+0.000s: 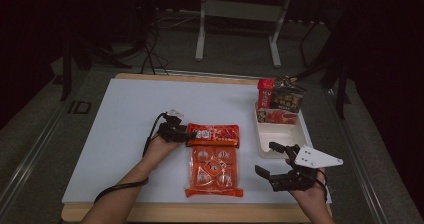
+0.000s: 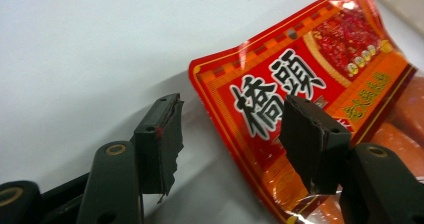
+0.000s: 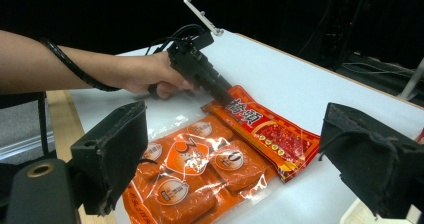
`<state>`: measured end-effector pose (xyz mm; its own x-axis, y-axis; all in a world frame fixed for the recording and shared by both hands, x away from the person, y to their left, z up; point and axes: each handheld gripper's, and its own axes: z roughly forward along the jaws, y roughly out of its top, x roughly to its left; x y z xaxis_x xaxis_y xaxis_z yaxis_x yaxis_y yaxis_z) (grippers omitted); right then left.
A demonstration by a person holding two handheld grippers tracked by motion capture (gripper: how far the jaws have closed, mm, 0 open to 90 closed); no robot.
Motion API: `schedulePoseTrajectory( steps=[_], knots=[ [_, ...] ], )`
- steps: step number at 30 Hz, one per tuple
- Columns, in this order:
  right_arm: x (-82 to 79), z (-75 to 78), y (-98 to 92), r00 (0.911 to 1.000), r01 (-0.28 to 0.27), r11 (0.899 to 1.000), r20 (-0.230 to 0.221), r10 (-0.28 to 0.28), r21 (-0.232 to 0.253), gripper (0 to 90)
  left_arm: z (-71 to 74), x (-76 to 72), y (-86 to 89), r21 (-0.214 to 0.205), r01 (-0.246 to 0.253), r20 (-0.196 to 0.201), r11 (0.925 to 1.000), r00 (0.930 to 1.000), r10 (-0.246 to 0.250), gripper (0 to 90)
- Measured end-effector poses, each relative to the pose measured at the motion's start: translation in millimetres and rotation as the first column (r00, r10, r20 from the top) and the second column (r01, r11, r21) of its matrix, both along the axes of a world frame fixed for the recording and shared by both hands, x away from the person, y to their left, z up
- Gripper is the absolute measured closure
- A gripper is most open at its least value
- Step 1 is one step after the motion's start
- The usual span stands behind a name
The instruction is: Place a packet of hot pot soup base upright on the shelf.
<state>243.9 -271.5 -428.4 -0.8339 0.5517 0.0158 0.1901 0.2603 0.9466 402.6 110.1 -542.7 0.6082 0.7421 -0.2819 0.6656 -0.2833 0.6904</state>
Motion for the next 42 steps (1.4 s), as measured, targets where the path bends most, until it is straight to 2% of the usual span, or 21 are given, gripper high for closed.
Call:
schedulePoseTrajectory(
  steps=[2, 4, 8, 13, 15, 17, 18, 24, 25, 26, 30, 33, 35, 42],
  knots=[
    [0.2, -0.3, 0.1, 1.0, 0.0, 1.0, -0.002, 0.0, -0.001, 13.2, -0.2, -0.7, -2.6, -0.012, 0.02, -0.007, 0.9997, 0.9998, -0.02, 45.8],
    [0.5, -0.5, 0.3, 1.0, -0.005, 1.0, -0.004, 0.005, -0.004, 13.4, -0.1, -2.0, -5.8, -0.002, 0.028, -0.003, 0.9996, 0.9996, -0.028, 48.7],
    [0.4, -0.7, 1.1, 1.0, -0.009, 1.0, -0.004, 0.009, -0.005, 13.4, -0.4, -1.8, -11.4, -0.016, 0.05, -0.022, 0.9986, 0.9985, -0.051, 57.4],
    [0.5, -1.3, 1.4, 1.0, -0.007, 1.0, -0.004, 0.007, -0.007, 13.4, 0.5, -2.4, -16.0, 0.009, 0.041, -0.019, 0.9991, 0.999, -0.041, 63.4],
    [0.6, -1.6, 1.4, 1.0, -0.006, 1.0, -0.006, 0.006, -0.009, 13.4, 1.1, -2.1, -17.2, 0.025, 0.027, -0.022, 0.9993, 0.9994, -0.026, 69.3],
    [1.0, -1.9, 1.5, 1.0, -0.006, 1.0, -0.007, 0.006, -0.008, 13.4, 0.8, -1.5, -18.3, 0.007, 0.026, -0.043, 0.9996, 0.9987, -0.025, 74.9],
    [1.1, -2.0, 1.7, 0.9999, -0.008, 1.0, -0.008, 0.008, -0.007, 13.4, 0.5, -2.0, -19.6, 0.009, 0.025, -0.039, 0.9996, 0.9989, -0.025, 76.6],
    [1.1, -2.1, 2.4, 0.9999, -0.011, 1.0, -0.01, 0.011, -0.008, 13.4, 3.4, -3.9, -25.6, 0.056, 0.045, -0.029, 0.9974, 0.9986, -0.043, 78.0],
    [1.2, -2.2, 2.4, 0.9999, -0.01, 1.0, -0.01, 0.01, -0.01, 13.4, 4.1, -5.0, -27.4, 0.067, 0.055, -0.028, 0.9963, 0.9982, -0.053, 83.6],
    [1.2, -2.3, 2.6, 0.9999, -0.01, 1.0, -0.01, 0.01, -0.011, 13.4, 4.5, -6.2, -29.3, 0.084, 0.057, -0.022, 0.9948, 0.9982, -0.055, 86.0],
    [1.3, -2.7, 3.1, 0.9998, -0.011, 1.0, -0.014, 0.011, -0.012, 13.4, 11.4, -10.2, -27.7, 0.08, 0.052, 0.017, 0.9954, 0.9984, -0.053, 89.1],
    [1.3, -2.6, 3.0, 0.9999, -0.007, 1.0, -0.013, 0.007, -0.011, 13.4, 17.5, -16.4, -28.4, 0.099, 0.061, 0.059, 0.9933, 0.996, -0.067, 89.2],
    [1.3, -2.4, 2.7, 0.9999, -0.002, 1.0, -0.012, 0.002, -0.01, 13.4, 22.0, -18.3, -27.2, 0.081, 0.058, 0.071, 0.995, 0.9954, -0.064, 89.3],
    [1.9, -1.5, 0.5, 0.9999, 0.012, 1.0, -0.005, -0.012, 0.0, 13.4, 43.1, -30.1, -23.2, 0.077, 0.074, 0.139, 0.9943, 0.9867, -0.084, 89.6]
  ],
)
